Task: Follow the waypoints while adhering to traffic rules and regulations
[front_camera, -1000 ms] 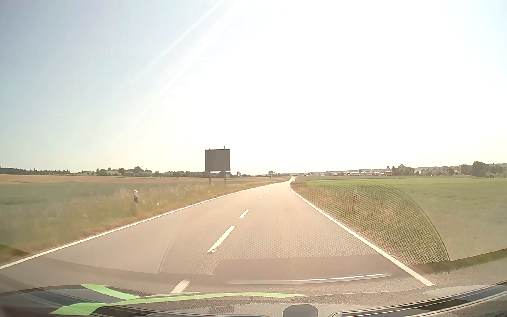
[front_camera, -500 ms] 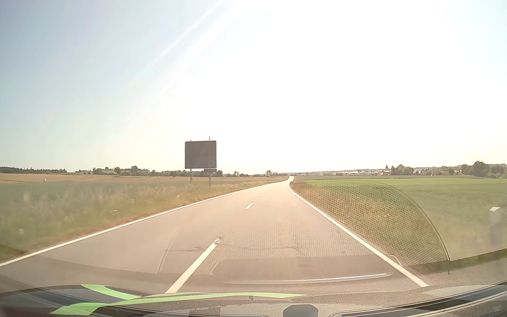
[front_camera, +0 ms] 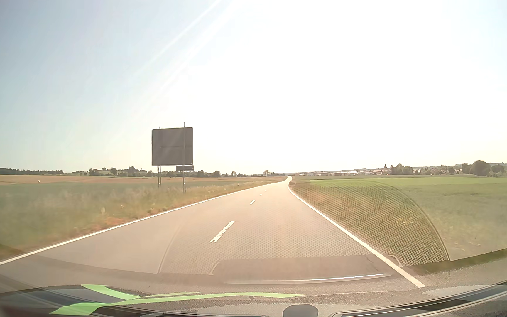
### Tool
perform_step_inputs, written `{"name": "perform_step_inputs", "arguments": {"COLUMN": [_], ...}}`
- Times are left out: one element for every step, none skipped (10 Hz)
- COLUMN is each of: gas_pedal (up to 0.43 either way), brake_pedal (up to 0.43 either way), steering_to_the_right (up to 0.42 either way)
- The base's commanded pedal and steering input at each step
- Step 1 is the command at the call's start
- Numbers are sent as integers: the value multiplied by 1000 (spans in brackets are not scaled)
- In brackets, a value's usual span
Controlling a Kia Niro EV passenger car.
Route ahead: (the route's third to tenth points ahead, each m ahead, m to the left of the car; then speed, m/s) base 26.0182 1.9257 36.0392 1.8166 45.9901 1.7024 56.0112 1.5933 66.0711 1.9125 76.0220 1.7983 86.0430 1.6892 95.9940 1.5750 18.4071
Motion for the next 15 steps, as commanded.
{"name": "perform_step_inputs", "arguments": {"gas_pedal": [280, 248, 228, 220, 220, 228, 248, 268, 280, 280, 280, 260, 228, 220, 220], "brake_pedal": [0, 0, 0, 0, 0, 0, 0, 0, 0, 0, 0, 0, 0, 0, 0], "steering_to_the_right": [1, 1, 0, 0, 1, 0, 0, 0, 0, 0, 0, 0, 0, 0, 0]}}
